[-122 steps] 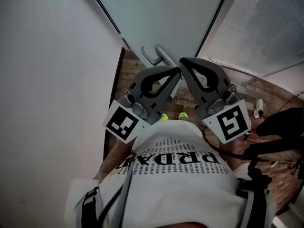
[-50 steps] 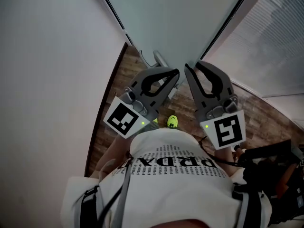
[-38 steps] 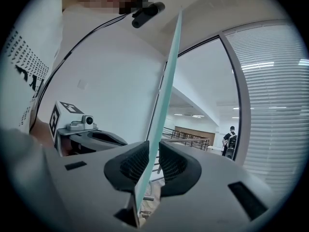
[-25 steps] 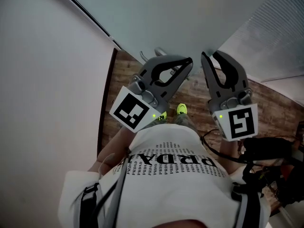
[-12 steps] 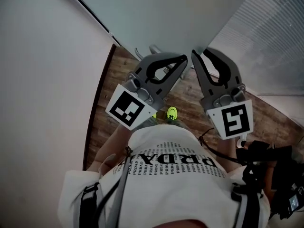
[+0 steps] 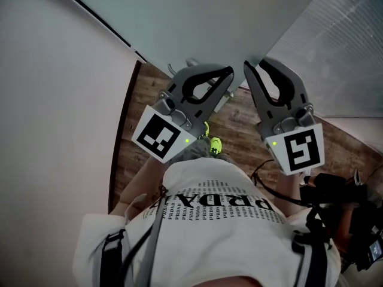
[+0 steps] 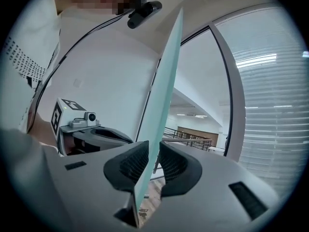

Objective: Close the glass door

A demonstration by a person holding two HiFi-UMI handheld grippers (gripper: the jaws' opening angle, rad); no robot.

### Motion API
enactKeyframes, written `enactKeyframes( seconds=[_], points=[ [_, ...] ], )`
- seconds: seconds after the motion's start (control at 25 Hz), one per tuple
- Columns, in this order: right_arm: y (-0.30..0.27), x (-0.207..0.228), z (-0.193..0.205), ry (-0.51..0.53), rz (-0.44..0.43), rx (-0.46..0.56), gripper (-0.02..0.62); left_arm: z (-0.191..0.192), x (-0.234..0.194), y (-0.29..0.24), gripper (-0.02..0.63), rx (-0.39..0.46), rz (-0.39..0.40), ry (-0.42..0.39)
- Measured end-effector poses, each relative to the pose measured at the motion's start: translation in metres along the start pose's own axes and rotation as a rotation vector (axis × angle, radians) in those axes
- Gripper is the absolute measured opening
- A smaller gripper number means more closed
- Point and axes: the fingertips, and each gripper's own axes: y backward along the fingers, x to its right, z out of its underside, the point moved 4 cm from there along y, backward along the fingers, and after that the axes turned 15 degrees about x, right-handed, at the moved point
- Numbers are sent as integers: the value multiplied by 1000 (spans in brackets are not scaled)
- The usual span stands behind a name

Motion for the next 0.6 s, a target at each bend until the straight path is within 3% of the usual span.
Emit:
enactKeyframes(
  seconds=[0.16,0.6],
  points=[
    [0,-3,0,5,8,-5,57,-1,1,-3,-2,37,30,10],
    [-2,-1,-2,-19,-37,26,57,2,2,4,0,1,14,16]
  ],
)
